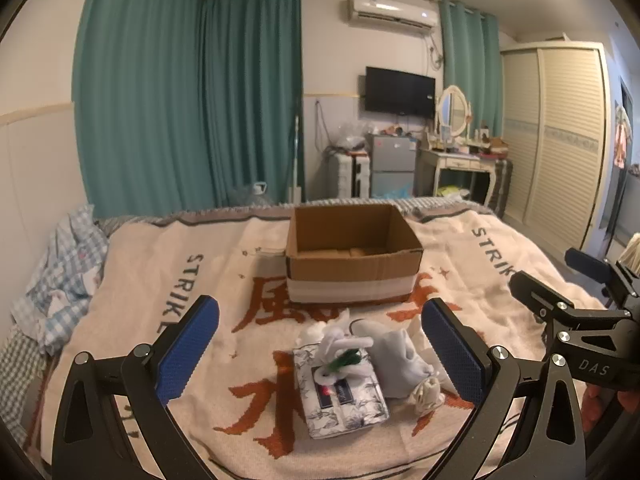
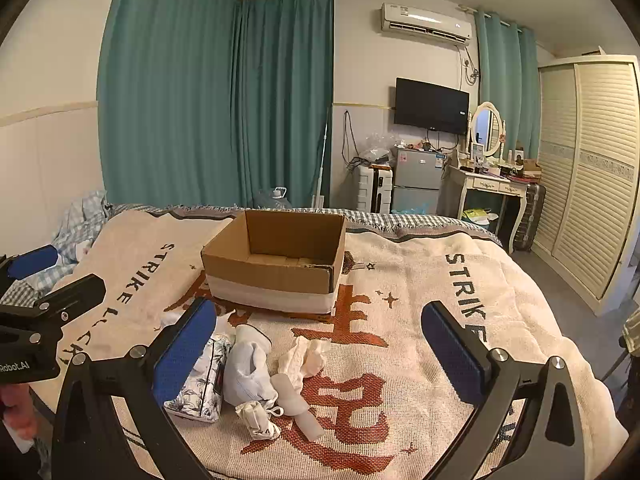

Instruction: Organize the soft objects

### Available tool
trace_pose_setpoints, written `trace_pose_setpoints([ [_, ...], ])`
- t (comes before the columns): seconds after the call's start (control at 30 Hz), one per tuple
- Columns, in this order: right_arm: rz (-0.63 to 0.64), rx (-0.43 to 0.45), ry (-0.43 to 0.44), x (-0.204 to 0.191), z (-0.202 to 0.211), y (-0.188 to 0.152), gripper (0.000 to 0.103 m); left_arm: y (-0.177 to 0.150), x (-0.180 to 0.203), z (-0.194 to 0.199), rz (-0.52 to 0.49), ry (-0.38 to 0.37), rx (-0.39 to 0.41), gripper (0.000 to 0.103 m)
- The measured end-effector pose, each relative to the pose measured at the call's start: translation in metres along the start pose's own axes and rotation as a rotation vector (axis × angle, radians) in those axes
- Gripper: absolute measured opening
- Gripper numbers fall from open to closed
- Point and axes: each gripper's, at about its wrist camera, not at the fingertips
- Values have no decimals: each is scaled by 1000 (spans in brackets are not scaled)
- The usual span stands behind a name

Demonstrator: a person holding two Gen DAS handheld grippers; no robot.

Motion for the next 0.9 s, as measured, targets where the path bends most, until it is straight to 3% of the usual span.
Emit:
trace_pose_setpoints([
  [0.9, -1, -11, -6, -1, -6, -3, 103, 6, -1, 0, 2, -5, -14, 103],
])
Point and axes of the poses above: each gripper's, at about its wrist camera, not at the fingertips, and z roughly against the way its jaws point, x to its right, y to its top, and after that the axes turned 9 degrees about -y, right-handed
